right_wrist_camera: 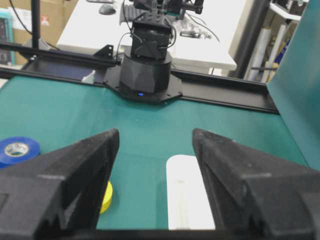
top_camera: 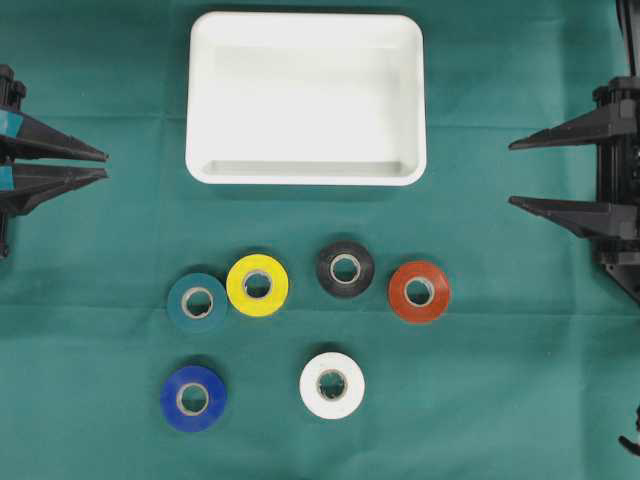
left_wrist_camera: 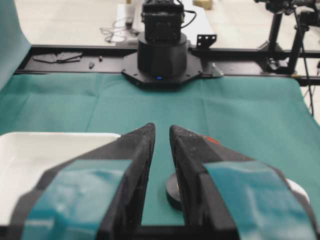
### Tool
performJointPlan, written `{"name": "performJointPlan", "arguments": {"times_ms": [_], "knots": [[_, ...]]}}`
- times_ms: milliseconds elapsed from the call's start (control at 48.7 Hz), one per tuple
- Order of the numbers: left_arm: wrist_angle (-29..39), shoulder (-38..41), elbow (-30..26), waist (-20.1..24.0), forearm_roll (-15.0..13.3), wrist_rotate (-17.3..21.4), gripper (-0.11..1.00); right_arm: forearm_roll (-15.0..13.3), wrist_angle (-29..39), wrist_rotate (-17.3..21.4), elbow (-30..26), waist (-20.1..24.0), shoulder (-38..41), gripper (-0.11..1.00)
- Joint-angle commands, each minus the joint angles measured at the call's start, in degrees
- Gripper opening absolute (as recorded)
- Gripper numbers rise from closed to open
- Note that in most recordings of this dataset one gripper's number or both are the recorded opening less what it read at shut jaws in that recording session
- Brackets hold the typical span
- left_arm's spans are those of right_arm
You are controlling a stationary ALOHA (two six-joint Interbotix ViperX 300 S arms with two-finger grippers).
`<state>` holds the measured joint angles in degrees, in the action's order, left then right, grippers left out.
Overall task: Put the tape into the white case with the right arm.
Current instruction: 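Move the right gripper inward toward the tape rolls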
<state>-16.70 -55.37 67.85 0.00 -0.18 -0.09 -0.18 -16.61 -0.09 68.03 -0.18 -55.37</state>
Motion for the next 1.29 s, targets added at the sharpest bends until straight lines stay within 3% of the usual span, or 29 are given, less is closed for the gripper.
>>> {"name": "performJointPlan", "arguments": {"times_ms": [0, 41, 164, 288, 658, 904, 1089, 1192, 1274], "knots": [[-0.35, 0.53, -0.97, -0.79, -1.23, 0.09, 0.24, 0.18, -0.35, 0.62, -0.53, 0.09, 0.70, 0.24], [-0.44, 0.53, -0.97, -0.88, -1.23, 0.09, 0.22, 0.00, -0.09, 0.62, -0.26, 0.00, 0.70, 0.22], [-0.62, 0.79, -1.23, -0.88, -1.23, 0.09, 0.01, 0.00, 0.18, 0.62, 0.09, 0.00, 0.53, -0.01], [-0.62, 0.79, -0.53, -0.88, -1.23, 0.09, 0.00, -0.18, 1.58, 0.62, 0.18, 0.00, 0.53, -0.09], [0.70, -1.67, 5.98, -1.76, -1.23, 0.35, 0.00, -0.18, 10.11, 1.32, 3.08, 0.00, 0.18, -0.10], [10.72, -5.01, 7.56, -2.72, -1.23, 0.70, 0.00, -0.26, 11.87, 6.33, 5.36, 0.00, 0.26, -0.09], [16.44, -8.00, 7.91, -2.72, -1.14, 0.62, 0.00, -1.76, 11.60, 6.94, 7.91, 0.00, -0.09, -0.09], [17.05, -9.84, 8.88, -2.72, -1.14, 0.53, 0.00, -4.22, 11.95, 7.03, 9.05, 0.00, -1.32, -0.01], [17.05, -11.07, 9.84, -2.72, -1.14, 0.26, 0.00, -5.54, 12.13, 7.21, 9.49, 0.00, -2.11, 0.13]]}}
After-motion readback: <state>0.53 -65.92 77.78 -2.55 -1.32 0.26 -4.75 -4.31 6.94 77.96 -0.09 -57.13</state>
